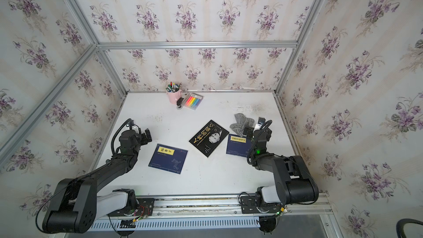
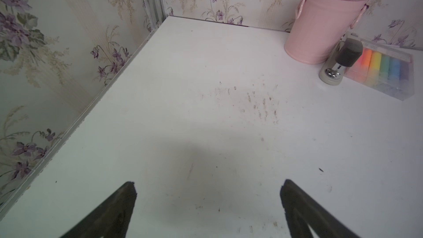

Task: Wipe the cover of the book
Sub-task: Reset both arms

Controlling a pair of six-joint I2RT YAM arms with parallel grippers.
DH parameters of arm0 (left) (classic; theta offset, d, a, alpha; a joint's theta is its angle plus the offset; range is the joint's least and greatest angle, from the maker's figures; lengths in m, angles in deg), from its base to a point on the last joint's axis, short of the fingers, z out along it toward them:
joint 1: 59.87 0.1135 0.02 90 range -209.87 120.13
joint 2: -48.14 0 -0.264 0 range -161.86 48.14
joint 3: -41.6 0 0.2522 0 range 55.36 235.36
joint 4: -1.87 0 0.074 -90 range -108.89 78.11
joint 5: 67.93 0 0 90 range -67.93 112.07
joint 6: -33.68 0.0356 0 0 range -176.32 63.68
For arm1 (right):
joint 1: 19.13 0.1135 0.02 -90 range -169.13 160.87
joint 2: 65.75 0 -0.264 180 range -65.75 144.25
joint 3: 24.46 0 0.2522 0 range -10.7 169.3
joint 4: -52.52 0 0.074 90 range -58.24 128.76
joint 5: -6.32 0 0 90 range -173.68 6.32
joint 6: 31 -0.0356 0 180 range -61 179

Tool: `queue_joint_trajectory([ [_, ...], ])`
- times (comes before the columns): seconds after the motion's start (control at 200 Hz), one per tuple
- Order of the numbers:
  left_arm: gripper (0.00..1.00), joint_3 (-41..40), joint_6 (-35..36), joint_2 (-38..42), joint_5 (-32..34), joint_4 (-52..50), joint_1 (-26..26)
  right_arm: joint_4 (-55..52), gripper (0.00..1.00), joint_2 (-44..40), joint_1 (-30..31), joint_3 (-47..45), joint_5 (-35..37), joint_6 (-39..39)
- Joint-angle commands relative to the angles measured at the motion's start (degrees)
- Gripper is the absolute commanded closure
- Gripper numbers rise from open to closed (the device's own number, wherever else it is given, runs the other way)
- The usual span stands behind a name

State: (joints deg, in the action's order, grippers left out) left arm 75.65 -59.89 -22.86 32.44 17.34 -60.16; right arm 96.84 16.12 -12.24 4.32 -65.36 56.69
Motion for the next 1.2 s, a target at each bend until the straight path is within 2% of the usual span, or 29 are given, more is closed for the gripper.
queue_joint_trajectory([
  [0.0, 0.00, 0.05, 4.65, -2.54, -6.22, 10.39, -0.08, 11.02, 0.00, 1.66, -0.02, -2.13, -0.44, 1.62],
  [0.085, 0.00, 1.09, 5.59, -6.61, -8.96, 12.59, 0.00, 14.14, 0.00, 3.53, 0.05, -2.83, -0.83, 2.03],
  [0.245, 0.00, 2.06, 6.79, -14.78, -9.58, 17.64, -0.37, 16.68, 0.00, 4.63, 0.05, -3.98, -1.76, 2.00],
  [0.3, 0.00, 4.36, 6.49, -13.78, -9.82, 11.45, -0.58, 22.56, 0.00, 7.55, 0.05, -4.70, -2.43, 3.11],
  [0.365, 0.00, 4.36, 6.95, -14.88, -9.59, 13.44, -0.58, 16.46, 0.00, 5.46, 0.00, -3.65, -2.64, 2.01],
  [0.425, 0.00, 5.56, 6.45, -14.60, -9.26, 10.21, -0.58, 21.66, 0.00, 7.26, -0.04, -4.53, -2.68, 2.89],
  [0.49, 0.00, 5.74, 6.41, -15.12, -8.86, 10.74, -0.58, 17.71, 0.00, 5.71, -0.04, -3.54, -2.80, 2.08],
  [0.55, 0.00, 6.06, 6.30, -15.02, -8.96, 9.89, -0.58, 20.47, 0.00, 6.97, -0.11, -4.20, -2.93, 2.60],
  [0.619, 0.00, 6.12, 6.29, -15.05, -9.18, 9.93, -0.57, 17.70, 0.00, 5.90, -0.12, -3.52, -2.90, 1.99],
  [1.194, 0.00, 5.99, 6.22, -14.91, -9.27, 10.03, -0.50, 18.21, 0.00, 6.27, -0.14, -3.67, -3.01, 2.24],
])
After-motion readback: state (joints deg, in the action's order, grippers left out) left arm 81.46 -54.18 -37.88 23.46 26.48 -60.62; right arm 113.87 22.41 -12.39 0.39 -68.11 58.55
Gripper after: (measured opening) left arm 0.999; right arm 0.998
